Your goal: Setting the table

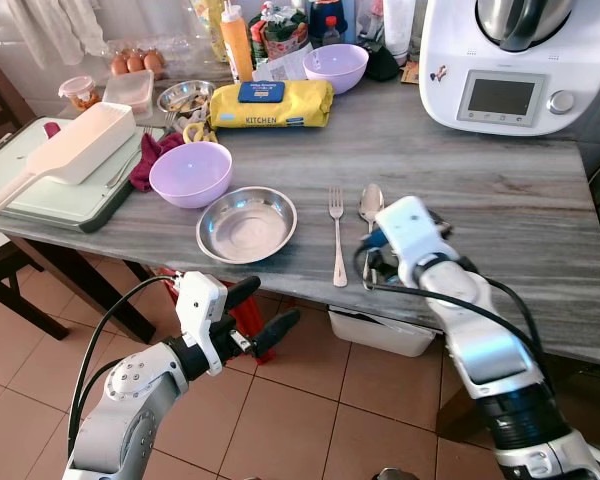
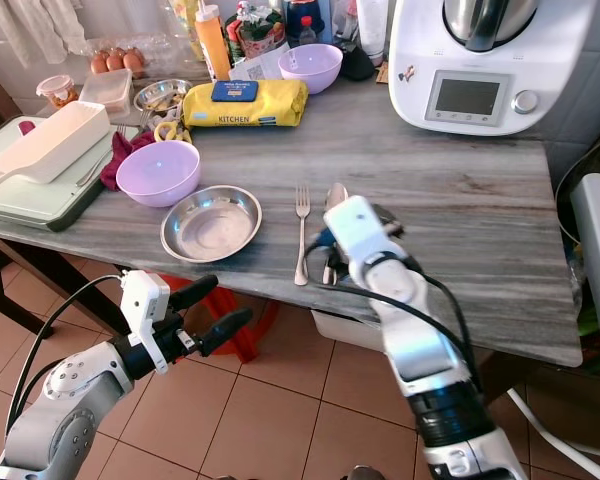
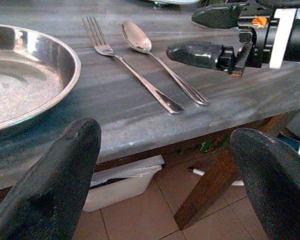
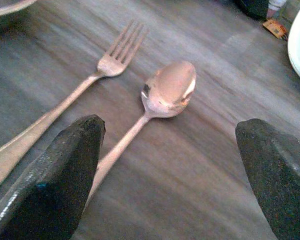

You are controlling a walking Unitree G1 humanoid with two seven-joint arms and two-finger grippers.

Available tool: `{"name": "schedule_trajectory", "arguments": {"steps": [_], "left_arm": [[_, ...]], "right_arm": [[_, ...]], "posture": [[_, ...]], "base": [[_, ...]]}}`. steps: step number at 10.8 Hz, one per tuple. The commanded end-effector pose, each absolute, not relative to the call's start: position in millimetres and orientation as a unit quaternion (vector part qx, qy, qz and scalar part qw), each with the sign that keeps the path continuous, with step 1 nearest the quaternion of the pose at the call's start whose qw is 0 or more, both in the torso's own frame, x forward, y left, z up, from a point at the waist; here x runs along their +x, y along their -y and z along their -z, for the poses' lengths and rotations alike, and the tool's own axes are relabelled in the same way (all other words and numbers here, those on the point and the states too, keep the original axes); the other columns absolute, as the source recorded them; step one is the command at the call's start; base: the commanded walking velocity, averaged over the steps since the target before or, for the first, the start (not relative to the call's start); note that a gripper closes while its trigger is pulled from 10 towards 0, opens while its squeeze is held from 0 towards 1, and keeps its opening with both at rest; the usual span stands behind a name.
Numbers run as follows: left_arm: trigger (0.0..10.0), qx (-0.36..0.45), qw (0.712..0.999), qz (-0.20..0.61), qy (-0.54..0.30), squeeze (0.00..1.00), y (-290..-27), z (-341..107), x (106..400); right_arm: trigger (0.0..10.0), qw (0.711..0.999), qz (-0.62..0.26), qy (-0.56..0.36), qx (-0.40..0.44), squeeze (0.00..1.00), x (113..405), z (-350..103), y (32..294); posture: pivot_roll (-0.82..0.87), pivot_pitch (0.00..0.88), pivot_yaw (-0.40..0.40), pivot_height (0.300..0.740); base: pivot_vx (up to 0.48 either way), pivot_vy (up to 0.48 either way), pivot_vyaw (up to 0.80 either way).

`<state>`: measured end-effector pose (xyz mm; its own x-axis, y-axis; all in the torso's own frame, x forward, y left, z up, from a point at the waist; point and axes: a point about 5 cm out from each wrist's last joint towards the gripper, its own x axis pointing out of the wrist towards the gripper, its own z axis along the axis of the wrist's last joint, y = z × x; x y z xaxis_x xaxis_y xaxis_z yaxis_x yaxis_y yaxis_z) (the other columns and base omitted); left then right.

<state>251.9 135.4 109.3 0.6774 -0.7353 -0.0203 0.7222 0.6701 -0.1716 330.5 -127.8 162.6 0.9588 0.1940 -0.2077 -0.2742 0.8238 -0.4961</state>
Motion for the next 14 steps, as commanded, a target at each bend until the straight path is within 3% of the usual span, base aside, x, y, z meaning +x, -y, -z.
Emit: {"name": "schedule_trajectory", "arguments": {"steps": [1,14], "left_arm": [[10.0,-0.068,0.915,0.395,-0.045,0.0,-139,-109,251],[10.0,-0.072,0.911,0.404,-0.041,0.0,-128,-113,252]], "right_arm": [[10.0,0.951,-0.135,-0.07,-0.271,0.0,332,-163,122],[10.0,0.938,-0.179,-0.116,-0.273,0.0,329,-133,108]], "posture": [[-0.1,0.139,0.121,0.74],[-0.1,0.146,0.132,0.74]], "base": [[0.0,0.0,0.0],[0.0,0.0,0.0]]}}
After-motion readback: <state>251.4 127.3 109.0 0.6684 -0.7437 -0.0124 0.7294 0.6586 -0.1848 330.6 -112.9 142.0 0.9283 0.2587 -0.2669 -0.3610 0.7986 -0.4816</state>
